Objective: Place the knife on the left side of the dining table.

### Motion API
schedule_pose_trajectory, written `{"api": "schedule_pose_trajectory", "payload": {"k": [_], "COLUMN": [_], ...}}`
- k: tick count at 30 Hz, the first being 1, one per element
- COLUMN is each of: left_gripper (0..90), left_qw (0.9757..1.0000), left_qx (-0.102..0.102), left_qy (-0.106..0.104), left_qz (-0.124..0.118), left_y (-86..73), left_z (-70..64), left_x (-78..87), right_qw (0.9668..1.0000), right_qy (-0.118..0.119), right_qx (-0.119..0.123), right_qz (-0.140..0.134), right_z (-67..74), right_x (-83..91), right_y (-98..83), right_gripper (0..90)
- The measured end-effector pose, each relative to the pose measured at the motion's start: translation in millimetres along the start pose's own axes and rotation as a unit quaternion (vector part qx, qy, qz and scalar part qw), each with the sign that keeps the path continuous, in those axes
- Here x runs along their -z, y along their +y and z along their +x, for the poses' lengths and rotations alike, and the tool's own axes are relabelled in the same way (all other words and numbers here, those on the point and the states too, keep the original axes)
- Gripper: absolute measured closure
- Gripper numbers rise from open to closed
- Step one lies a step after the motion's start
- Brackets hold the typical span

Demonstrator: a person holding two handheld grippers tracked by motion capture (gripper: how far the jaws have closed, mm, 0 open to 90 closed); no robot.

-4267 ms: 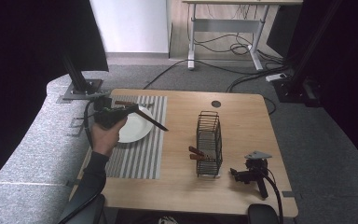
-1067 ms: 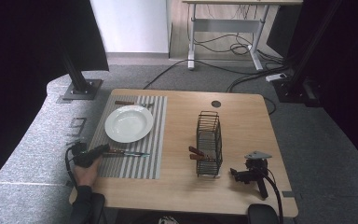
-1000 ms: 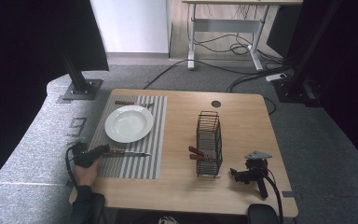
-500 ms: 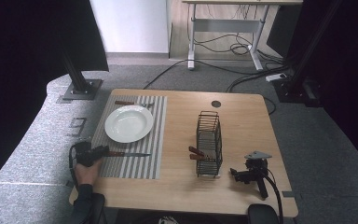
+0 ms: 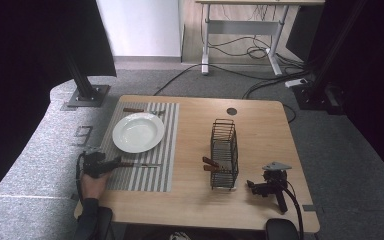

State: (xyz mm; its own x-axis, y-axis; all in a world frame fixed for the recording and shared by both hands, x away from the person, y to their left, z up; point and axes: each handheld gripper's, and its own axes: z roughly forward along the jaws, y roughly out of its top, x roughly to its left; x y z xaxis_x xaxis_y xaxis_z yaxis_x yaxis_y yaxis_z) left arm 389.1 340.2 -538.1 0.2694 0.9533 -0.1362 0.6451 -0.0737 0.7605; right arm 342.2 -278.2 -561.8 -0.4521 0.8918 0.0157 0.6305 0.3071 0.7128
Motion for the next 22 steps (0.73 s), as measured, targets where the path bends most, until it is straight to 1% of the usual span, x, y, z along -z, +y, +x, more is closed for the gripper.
{"api": "schedule_pose_trajectory", "payload": {"k": [2, 3, 5, 6, 7, 8, 9, 10, 14, 22], "left_gripper": [11.7, 9.4, 3.4, 0.0, 0.0, 0.0, 0.0, 0.0, 0.0, 0.0], "left_qw": [0.9997, 0.9995, 0.9987, 0.9965, 0.9965, 0.9951, 0.9940, 0.9931, 0.9934, 0.9934], "left_qx": [-0.018, -0.026, -0.036, -0.061, -0.061, -0.072, -0.076, -0.082, -0.079, -0.079], "left_qy": [-0.005, -0.005, -0.009, 0.000, 0.000, 0.005, 0.006, 0.011, 0.013, 0.013], "left_qz": [0.014, 0.019, 0.035, 0.057, 0.057, 0.068, 0.079, 0.083, 0.082, 0.082], "left_y": [-2.9, -5.3, -11.2, -17.2, -17.2, -19.9, -21.8, -22.4, -22.7, -22.7], "left_z": [-1.8, -2.6, -4.1, -6.9, -6.9, -8.0, -8.8, -10.3, -11.3, -11.4], "left_x": [3.7, 6.0, 9.1, 10.6, 10.6, 10.4, 9.5, 9.0, 8.4, 8.4], "right_qw": [1.0000, 1.0000, 1.0000, 1.0000, 1.0000, 1.0000, 1.0000, 1.0000, 1.0000, 1.0000], "right_qy": [0.000, 0.000, 0.000, 0.000, 0.000, 0.000, 0.000, 0.000, 0.000, 0.000], "right_qx": [0.000, 0.000, 0.000, 0.000, 0.000, 0.000, 0.000, 0.000, 0.000, 0.000], "right_qz": [0.000, 0.000, 0.000, 0.000, 0.000, 0.000, 0.000, 0.000, 0.000, 0.000], "right_z": [0.0, -0.1, 0.0, 0.0, 0.0, 0.0, 0.0, 0.0, 0.0, 0.0], "right_x": [0.0, 0.0, 0.0, 0.0, 0.0, 0.0, 0.0, 0.0, 0.0, 0.0], "right_y": [0.0, 0.0, 0.0, 0.0, 0.0, 0.0, 0.0, 0.0, 0.0, -0.2], "right_gripper": [0.0, 0.0, 0.0, 0.0, 0.0, 0.0, 0.0, 0.0, 0.0, 0.0]}}
